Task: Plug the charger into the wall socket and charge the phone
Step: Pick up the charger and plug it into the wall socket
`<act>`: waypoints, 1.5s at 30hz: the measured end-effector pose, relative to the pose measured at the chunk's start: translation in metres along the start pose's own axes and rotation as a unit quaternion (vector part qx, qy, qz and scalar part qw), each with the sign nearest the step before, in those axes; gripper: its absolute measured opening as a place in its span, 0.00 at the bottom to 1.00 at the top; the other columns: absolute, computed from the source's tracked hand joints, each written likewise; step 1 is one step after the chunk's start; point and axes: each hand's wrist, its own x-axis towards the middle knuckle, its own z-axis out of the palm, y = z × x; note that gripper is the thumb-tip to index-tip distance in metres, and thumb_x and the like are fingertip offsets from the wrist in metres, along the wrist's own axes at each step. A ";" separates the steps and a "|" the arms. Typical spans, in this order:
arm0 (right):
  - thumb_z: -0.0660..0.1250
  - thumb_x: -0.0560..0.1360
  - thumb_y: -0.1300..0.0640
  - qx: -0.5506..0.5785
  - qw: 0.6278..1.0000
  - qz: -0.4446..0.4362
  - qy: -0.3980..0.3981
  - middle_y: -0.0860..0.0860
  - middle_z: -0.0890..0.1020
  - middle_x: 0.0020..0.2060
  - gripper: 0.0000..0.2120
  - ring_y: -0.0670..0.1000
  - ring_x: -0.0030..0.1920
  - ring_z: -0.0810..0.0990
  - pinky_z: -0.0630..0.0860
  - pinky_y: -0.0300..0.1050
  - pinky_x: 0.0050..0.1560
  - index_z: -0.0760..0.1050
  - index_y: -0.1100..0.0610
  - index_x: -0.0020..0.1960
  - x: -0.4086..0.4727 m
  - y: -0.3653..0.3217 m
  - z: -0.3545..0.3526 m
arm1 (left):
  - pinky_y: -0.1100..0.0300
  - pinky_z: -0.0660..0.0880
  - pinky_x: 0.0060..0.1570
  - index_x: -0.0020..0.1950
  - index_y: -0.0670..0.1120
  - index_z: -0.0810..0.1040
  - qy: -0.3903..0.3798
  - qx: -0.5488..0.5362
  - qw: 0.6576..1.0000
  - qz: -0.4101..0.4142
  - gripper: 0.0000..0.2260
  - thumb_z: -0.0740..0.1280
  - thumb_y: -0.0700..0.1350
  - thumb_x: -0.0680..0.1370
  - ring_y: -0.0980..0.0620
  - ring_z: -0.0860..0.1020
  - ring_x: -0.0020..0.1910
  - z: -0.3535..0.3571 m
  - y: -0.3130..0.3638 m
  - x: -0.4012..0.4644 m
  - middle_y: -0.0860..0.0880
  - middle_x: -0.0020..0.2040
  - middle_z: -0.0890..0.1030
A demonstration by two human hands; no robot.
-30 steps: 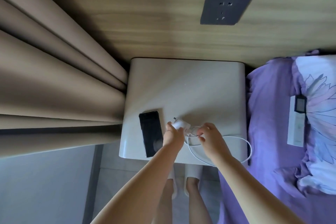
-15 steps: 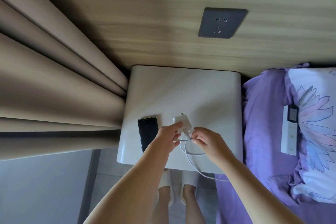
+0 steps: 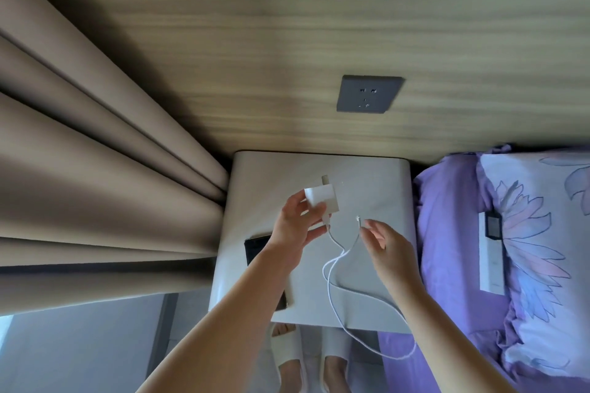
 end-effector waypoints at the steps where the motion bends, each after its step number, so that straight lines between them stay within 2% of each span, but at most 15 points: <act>1: 0.66 0.76 0.53 0.027 1.000 -0.009 0.004 0.51 0.84 0.54 0.13 0.47 0.54 0.81 0.71 0.32 0.51 0.78 0.57 0.59 0.002 -0.010 -0.001 | 0.56 0.80 0.47 0.62 0.43 0.74 -0.010 0.019 1.000 0.015 0.16 0.68 0.38 0.75 0.46 0.80 0.51 0.005 0.003 -0.003 0.39 0.60 0.78; 3: 0.66 0.76 0.53 0.107 0.994 -0.009 -0.015 0.48 0.84 0.51 0.11 0.45 0.52 0.81 0.72 0.27 0.49 0.78 0.53 0.58 0.006 -0.033 -0.004 | 0.59 0.80 0.45 0.60 0.45 0.76 -0.036 0.027 0.998 0.034 0.14 0.68 0.38 0.75 0.46 0.81 0.50 0.013 0.009 -0.008 0.40 0.56 0.80; 4: 0.66 0.76 0.53 0.154 0.988 -0.001 -0.031 0.48 0.84 0.50 0.10 0.45 0.51 0.81 0.74 0.29 0.52 0.79 0.51 0.56 0.008 -0.044 -0.005 | 0.60 0.80 0.45 0.59 0.46 0.77 -0.058 0.017 0.997 0.038 0.12 0.68 0.38 0.75 0.47 0.81 0.49 0.017 0.012 -0.010 0.42 0.54 0.81; 7: 0.65 0.76 0.51 0.246 0.965 0.004 -0.088 0.47 0.86 0.46 0.07 0.50 0.52 0.82 0.77 0.48 0.58 0.82 0.45 0.47 0.011 -0.067 -0.014 | 0.59 0.79 0.48 0.60 0.44 0.77 -0.138 -0.024 0.989 0.043 0.11 0.64 0.43 0.79 0.46 0.82 0.51 0.026 0.019 -0.015 0.42 0.53 0.82; 11: 0.64 0.72 0.44 0.284 0.949 0.000 -0.135 0.54 0.85 0.50 0.16 0.49 0.55 0.81 0.74 0.52 0.64 0.81 0.54 0.52 0.015 -0.080 -0.025 | 0.59 0.79 0.45 0.64 0.38 0.72 -0.117 -0.051 0.992 0.020 0.22 0.65 0.51 0.76 0.49 0.82 0.41 0.032 0.027 -0.013 0.44 0.49 0.83; 14: 0.64 0.71 0.42 0.300 0.944 -0.011 -0.139 0.46 0.85 0.47 0.16 0.47 0.55 0.80 0.73 0.51 0.63 0.81 0.48 0.53 0.020 -0.086 -0.027 | 0.59 0.80 0.39 0.61 0.37 0.73 -0.127 -0.080 0.989 0.010 0.20 0.62 0.52 0.78 0.52 0.80 0.32 0.036 0.032 -0.010 0.47 0.42 0.84; 17: 0.69 0.67 0.44 0.348 0.929 0.012 -0.127 0.49 0.85 0.50 0.23 0.50 0.55 0.82 0.77 0.48 0.53 0.76 0.49 0.61 0.028 -0.091 -0.027 | 0.59 0.79 0.34 0.60 0.42 0.74 -0.130 -0.053 0.990 0.013 0.17 0.59 0.53 0.79 0.53 0.77 0.28 0.042 0.036 -0.009 0.43 0.43 0.80; 20: 0.70 0.72 0.54 0.393 0.910 -0.003 -0.133 0.50 0.85 0.52 0.17 0.50 0.53 0.82 0.76 0.45 0.50 0.76 0.50 0.60 0.035 -0.098 -0.032 | 0.58 0.80 0.37 0.61 0.48 0.76 -0.141 -0.029 0.989 0.027 0.14 0.58 0.51 0.81 0.51 0.78 0.31 0.043 0.036 -0.008 0.43 0.42 0.80; 23: 0.69 0.73 0.58 0.412 0.901 0.002 -0.137 0.50 0.85 0.52 0.14 0.50 0.53 0.81 0.74 0.46 0.51 0.76 0.49 0.59 0.041 -0.103 -0.035 | 0.57 0.80 0.37 0.58 0.54 0.77 -0.137 -0.022 0.990 0.031 0.11 0.57 0.49 0.81 0.52 0.77 0.29 0.045 0.039 -0.007 0.50 0.31 0.79; 26: 0.69 0.73 0.59 0.419 0.901 0.017 -0.116 0.52 0.84 0.47 0.14 0.51 0.49 0.80 0.74 0.47 0.54 0.76 0.50 0.58 0.049 -0.107 -0.039 | 0.58 0.79 0.33 0.62 0.53 0.75 -0.130 0.012 0.991 0.026 0.12 0.58 0.52 0.81 0.53 0.76 0.27 0.054 0.046 -0.003 0.49 0.31 0.77; 29: 0.68 0.74 0.61 0.445 0.892 0.023 -0.083 0.54 0.82 0.45 0.13 0.51 0.44 0.80 0.75 0.43 0.48 0.76 0.51 0.56 0.057 -0.113 -0.044 | 0.59 0.78 0.32 0.61 0.47 0.73 -0.103 0.027 0.994 0.020 0.15 0.59 0.54 0.80 0.51 0.77 0.27 0.065 0.049 0.001 0.45 0.36 0.77; 32: 0.68 0.74 0.63 0.471 0.880 0.022 -0.061 0.53 0.81 0.46 0.13 0.49 0.43 0.79 0.76 0.40 0.46 0.75 0.51 0.55 0.066 -0.119 -0.045 | 0.58 0.78 0.36 0.50 0.43 0.74 -0.106 0.001 0.994 0.003 0.13 0.57 0.51 0.81 0.49 0.79 0.30 0.066 0.039 -0.003 0.46 0.33 0.78; 38: 0.68 0.74 0.64 0.469 0.883 0.021 -0.024 0.49 0.81 0.41 0.13 0.47 0.39 0.78 0.78 0.35 0.45 0.74 0.52 0.56 0.082 -0.127 -0.042 | 0.52 0.73 0.57 0.47 0.47 0.77 -0.121 0.062 0.991 -0.005 0.08 0.59 0.45 0.80 0.49 0.81 0.48 0.048 0.012 -0.011 0.53 0.36 0.82; 41: 0.68 0.73 0.64 0.478 0.878 0.022 -0.012 0.47 0.80 0.37 0.12 0.46 0.36 0.77 0.79 0.34 0.43 0.76 0.48 0.50 0.085 -0.128 -0.040 | 0.52 0.73 0.60 0.47 0.46 0.77 -0.109 0.095 0.990 -0.008 0.05 0.62 0.42 0.79 0.49 0.79 0.49 0.044 0.011 -0.009 0.50 0.39 0.82; 45: 0.69 0.73 0.63 0.480 0.877 0.015 -0.005 0.47 0.81 0.40 0.12 0.45 0.41 0.78 0.75 0.37 0.47 0.77 0.46 0.50 0.083 -0.126 -0.035 | 0.55 0.72 0.62 0.46 0.47 0.77 -0.093 0.145 0.985 0.003 0.06 0.64 0.37 0.77 0.52 0.78 0.47 0.043 0.006 -0.009 0.48 0.44 0.81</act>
